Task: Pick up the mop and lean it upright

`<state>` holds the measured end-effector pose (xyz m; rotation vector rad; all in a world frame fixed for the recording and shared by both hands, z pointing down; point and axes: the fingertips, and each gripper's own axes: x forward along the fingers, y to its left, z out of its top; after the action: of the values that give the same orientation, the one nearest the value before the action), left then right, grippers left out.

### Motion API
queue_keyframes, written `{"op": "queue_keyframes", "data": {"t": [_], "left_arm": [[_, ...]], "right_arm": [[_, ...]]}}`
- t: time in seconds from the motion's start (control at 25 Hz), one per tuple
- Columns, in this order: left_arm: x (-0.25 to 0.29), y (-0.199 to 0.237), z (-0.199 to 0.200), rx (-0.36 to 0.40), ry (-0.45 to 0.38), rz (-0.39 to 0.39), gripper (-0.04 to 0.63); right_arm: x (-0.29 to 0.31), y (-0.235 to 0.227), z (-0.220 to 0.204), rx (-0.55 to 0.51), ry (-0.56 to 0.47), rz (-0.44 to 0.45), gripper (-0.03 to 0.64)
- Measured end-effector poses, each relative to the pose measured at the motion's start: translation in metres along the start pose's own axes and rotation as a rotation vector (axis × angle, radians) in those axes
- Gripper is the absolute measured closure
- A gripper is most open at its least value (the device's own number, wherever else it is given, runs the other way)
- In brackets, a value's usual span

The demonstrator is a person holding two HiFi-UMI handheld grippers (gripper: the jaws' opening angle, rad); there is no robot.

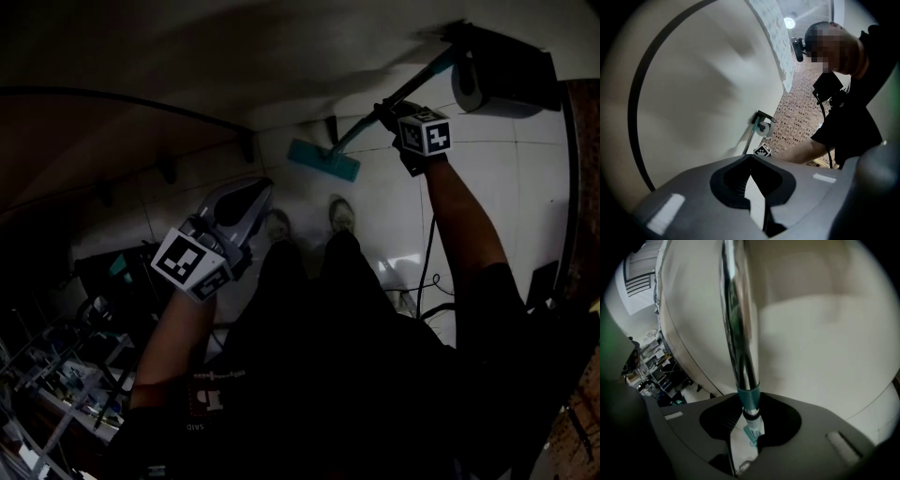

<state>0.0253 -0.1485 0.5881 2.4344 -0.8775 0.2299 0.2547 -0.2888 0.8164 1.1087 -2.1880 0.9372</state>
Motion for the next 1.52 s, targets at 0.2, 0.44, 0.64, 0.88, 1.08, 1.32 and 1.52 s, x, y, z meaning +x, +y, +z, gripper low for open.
{"op": "queue_keyframes", "data": {"t": [0.2, 0.44, 0.64, 0.88, 1.08, 1.32, 1.52], "left_arm": [[-0.002, 0.002, 0.0, -0.001, -0.018, -0.012, 0.597], [-0.004, 0.003, 0.001, 0.005, -0.031, -0.011, 0.597], [-0.01, 0.001, 0.011, 0.004, -0.052, -0.008, 0.597], [-0.031, -0.005, 0.053, 0.049, -0.131, -0.004, 0.597], [-0.056, -0.024, 0.101, 0.057, -0.215, -0.006, 0.597], [-0.083, -0.045, 0.15, 0.14, -0.281, 0.002, 0.597], [-0.127, -0.039, 0.192, 0.211, -0.376, 0.031, 0.597]], "right_arm": [[0.01, -0.008, -0.007, 0.074, 0.046, -0.021, 0.446], [-0.006, -0.016, -0.003, 0.176, -0.04, -0.041, 0.371], [-0.042, -0.01, -0.022, 0.165, -0.082, -0.121, 0.371], [-0.095, 0.081, -0.009, 0.0, -0.117, -0.009, 0.422], [-0.15, 0.164, 0.047, -0.12, -0.204, 0.127, 0.467], [-0.216, 0.227, 0.131, -0.265, -0.324, 0.206, 0.514], [-0.261, 0.277, 0.207, -0.396, -0.452, 0.226, 0.574]]}}
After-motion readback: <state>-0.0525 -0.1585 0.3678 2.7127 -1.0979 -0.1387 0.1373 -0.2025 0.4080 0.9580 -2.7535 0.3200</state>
